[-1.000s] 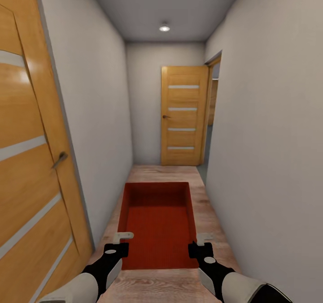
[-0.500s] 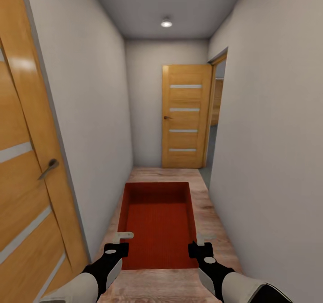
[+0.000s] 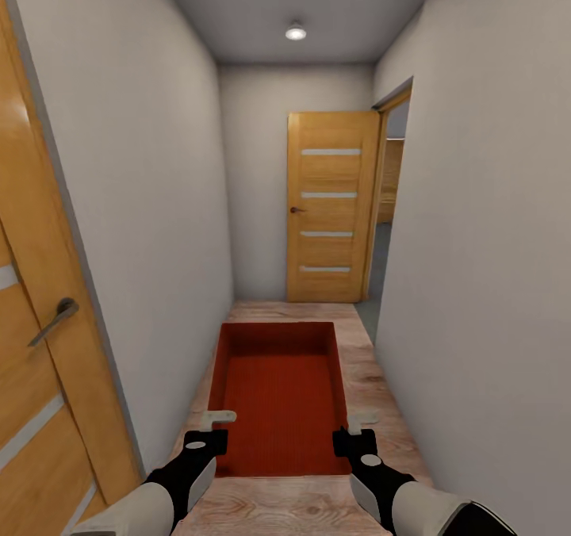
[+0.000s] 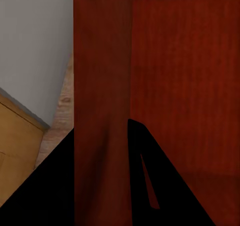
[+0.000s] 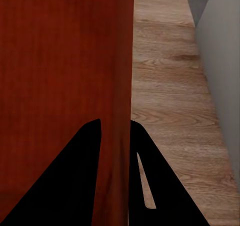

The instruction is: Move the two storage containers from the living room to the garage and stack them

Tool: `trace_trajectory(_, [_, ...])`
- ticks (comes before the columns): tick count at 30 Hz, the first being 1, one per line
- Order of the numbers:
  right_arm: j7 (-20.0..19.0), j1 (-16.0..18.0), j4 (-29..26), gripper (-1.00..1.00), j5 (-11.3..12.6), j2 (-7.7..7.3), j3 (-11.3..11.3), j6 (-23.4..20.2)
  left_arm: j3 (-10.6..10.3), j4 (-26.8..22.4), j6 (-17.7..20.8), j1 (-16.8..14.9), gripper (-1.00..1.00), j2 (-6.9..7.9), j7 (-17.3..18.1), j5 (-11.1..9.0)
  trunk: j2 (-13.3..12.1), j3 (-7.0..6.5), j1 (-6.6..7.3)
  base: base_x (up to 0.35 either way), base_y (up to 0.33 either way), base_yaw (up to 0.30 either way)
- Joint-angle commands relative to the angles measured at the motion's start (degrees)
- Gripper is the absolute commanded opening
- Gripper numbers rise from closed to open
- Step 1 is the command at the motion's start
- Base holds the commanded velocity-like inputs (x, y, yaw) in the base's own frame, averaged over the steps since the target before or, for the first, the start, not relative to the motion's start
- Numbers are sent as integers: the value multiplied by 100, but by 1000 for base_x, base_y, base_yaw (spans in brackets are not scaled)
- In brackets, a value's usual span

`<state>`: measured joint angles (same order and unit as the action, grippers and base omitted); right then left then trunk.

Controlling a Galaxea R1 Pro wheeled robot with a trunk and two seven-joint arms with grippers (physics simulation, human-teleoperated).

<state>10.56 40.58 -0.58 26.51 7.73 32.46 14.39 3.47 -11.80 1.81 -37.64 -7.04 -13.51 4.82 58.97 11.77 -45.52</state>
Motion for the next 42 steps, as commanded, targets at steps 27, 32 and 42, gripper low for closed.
trace_trajectory(27, [36, 3, 23, -100, 162, 0, -38, 46, 321, -288, 22, -6, -100, -8, -20, 125, 5, 8, -4, 322, 0, 0])
trace_trajectory(32, [40, 3, 23, -100, 162, 0, -38, 46, 321, -295, 22, -6, -100, -8, -20, 125, 5, 8, -4, 322, 0, 0])
trace_trajectory(42, [42, 3, 23, -100, 162, 0, -38, 44, 321, -297, 22, -6, -100, -8, -24, 125, 5, 8, -4, 322, 10, 0])
